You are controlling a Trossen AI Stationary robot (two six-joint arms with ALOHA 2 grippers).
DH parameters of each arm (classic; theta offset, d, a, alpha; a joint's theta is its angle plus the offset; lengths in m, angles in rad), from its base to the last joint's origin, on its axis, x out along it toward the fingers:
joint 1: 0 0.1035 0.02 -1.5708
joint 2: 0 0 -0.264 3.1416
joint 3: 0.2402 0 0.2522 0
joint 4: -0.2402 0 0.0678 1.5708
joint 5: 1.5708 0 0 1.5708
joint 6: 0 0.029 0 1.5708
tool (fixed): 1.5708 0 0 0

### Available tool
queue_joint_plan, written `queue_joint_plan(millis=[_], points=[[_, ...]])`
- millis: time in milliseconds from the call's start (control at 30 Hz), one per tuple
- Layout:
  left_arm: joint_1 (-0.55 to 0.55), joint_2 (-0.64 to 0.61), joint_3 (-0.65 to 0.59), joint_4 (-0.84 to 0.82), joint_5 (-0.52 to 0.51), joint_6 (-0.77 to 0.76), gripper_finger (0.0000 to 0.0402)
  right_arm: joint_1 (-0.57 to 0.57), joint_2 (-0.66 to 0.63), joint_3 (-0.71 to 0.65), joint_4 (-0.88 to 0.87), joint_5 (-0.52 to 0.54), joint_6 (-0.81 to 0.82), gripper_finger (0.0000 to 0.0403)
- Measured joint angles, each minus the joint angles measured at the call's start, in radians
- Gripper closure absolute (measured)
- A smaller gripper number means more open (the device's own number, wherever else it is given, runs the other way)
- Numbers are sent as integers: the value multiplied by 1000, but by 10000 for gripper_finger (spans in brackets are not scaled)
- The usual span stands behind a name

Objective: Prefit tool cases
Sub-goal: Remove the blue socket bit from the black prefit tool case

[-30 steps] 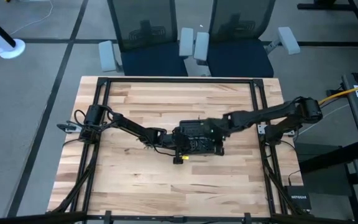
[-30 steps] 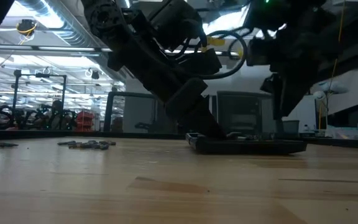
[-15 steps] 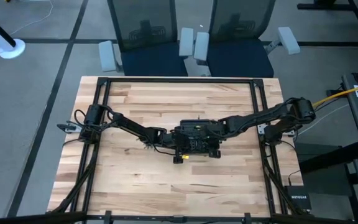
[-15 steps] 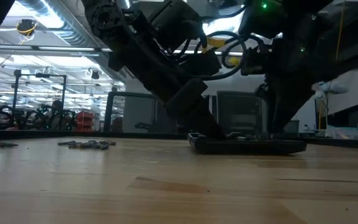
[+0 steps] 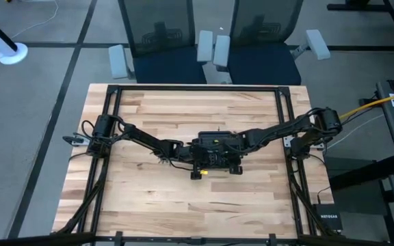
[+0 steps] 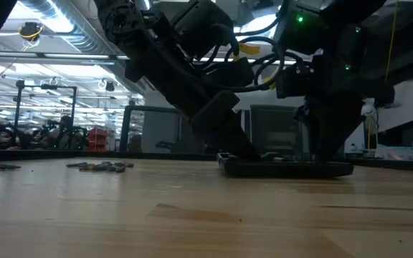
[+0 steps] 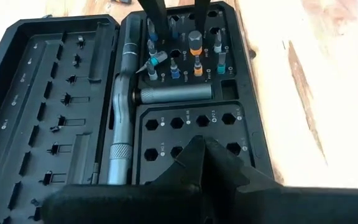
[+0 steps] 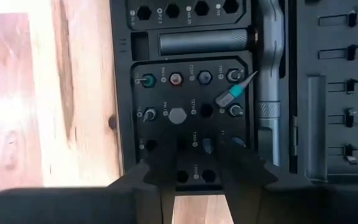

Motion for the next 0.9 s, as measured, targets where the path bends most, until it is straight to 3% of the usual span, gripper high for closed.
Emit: queue_joint_plan(millis=[67, 200, 567, 767, 900], points=[[0, 0, 0, 0, 0, 0, 402, 0, 1, 1, 2, 13, 13, 310], [0, 0, 0, -1, -2, 0, 401, -1, 4, 11, -12, 14, 90, 386], [-2, -1, 0, -3, -2, -8, 401, -21, -86, 61, -18, -14, 178, 400], [-7, -1, 0, -5, -2, -26, 401, -110, -182, 55, -219, 267, 210, 401], [-13, -1, 0, -6, -4, -26, 401, -232, -227, 11, -256, 286, 229, 402]])
